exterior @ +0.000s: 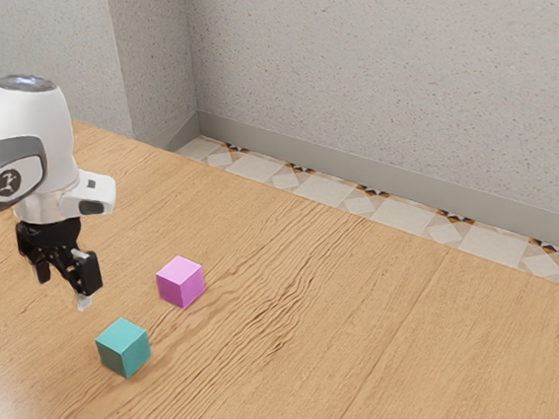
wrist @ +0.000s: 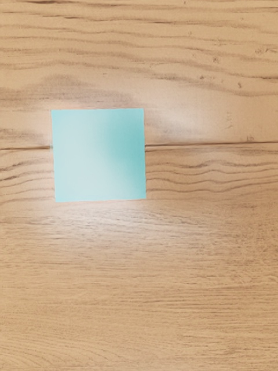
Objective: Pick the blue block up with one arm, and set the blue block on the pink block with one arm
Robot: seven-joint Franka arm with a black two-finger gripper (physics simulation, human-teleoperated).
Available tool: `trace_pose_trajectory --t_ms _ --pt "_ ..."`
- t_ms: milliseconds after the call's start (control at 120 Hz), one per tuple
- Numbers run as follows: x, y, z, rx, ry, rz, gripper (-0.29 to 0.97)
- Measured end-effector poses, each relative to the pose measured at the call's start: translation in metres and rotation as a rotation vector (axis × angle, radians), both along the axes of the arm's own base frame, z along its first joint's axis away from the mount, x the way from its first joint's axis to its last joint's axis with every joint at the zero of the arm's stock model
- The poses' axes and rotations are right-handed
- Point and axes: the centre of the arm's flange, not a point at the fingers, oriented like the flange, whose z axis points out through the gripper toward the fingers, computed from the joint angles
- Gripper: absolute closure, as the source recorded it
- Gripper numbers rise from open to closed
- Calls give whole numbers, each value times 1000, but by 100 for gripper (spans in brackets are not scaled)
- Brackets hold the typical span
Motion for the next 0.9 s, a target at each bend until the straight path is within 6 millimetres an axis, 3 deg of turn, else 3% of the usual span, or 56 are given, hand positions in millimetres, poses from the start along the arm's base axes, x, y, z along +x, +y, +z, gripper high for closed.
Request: trace_pose_trajectory --t_ms 158,283,525,900 --pt "34 -27 -46 -12 -51 -9 0" --pt "48 -25 -70 -55 -124 54 0" --pt "46 -18 -107 -73 -169 127 0" --pt "42 0 -132 -76 -169 187 0"
